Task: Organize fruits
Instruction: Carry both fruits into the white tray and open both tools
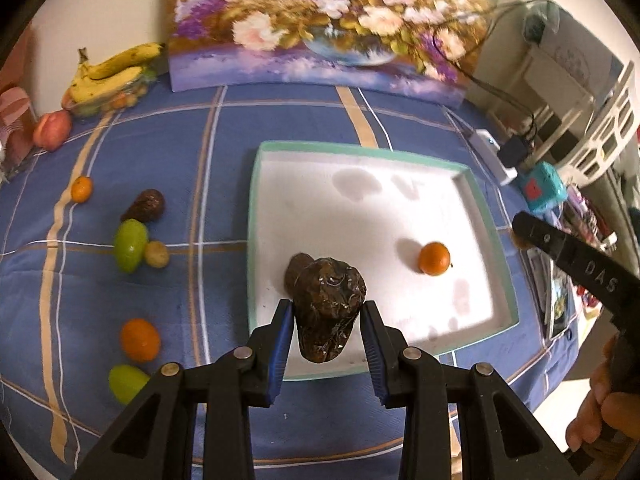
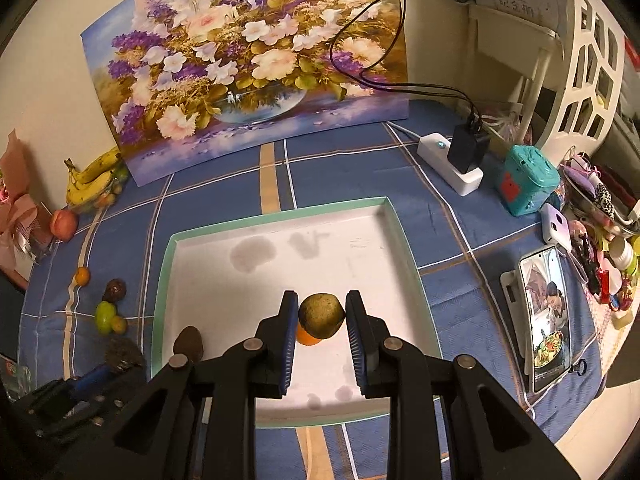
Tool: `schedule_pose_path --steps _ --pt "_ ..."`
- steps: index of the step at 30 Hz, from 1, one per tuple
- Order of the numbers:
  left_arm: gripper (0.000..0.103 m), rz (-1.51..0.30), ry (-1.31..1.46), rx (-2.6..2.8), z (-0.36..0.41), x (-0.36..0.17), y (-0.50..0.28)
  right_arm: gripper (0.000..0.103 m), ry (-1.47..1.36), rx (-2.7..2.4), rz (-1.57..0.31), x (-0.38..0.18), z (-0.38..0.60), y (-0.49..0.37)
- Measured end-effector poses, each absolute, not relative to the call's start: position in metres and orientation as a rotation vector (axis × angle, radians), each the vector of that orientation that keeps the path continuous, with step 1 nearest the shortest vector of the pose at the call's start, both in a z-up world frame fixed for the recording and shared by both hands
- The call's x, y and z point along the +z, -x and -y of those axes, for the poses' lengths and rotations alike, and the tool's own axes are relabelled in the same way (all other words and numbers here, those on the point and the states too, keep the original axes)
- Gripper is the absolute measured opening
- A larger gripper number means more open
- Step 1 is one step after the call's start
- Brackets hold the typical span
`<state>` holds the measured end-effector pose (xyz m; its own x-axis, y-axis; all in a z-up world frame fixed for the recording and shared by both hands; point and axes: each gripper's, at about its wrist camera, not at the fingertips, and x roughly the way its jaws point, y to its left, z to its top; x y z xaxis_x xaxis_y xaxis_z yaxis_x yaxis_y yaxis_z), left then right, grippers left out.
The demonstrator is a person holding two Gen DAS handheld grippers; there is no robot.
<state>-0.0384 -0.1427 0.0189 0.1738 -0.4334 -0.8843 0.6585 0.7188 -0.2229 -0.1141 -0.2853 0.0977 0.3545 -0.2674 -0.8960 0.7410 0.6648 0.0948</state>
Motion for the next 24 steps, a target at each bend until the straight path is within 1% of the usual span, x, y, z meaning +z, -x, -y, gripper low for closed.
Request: schedule_pose_path --steps 6,12,19,24 --pt "0.036 -1.221 -0.309 -0.768 0.161 -0.012 0.040 0.025 -0.563 -0.692 -1.071 0.079 0.288 0.111" --pt "0.036 -1.286 -0.350 -0.738 0.166 -0.039 0.037 0.025 -0.606 -0.667 -1.231 0.028 0.288 0.105" --pt "0.036 -1.324 -0.345 -0.731 0.167 -0.048 0.035 0.025 -0.615 -0.668 -1.319 0.000 0.285 0.108" --pt "0.036 -1.328 -0.348 -0.734 0.169 -0.048 0.036 0.025 -0.621 -0.661 -1.349 -0.008 0.285 0.108"
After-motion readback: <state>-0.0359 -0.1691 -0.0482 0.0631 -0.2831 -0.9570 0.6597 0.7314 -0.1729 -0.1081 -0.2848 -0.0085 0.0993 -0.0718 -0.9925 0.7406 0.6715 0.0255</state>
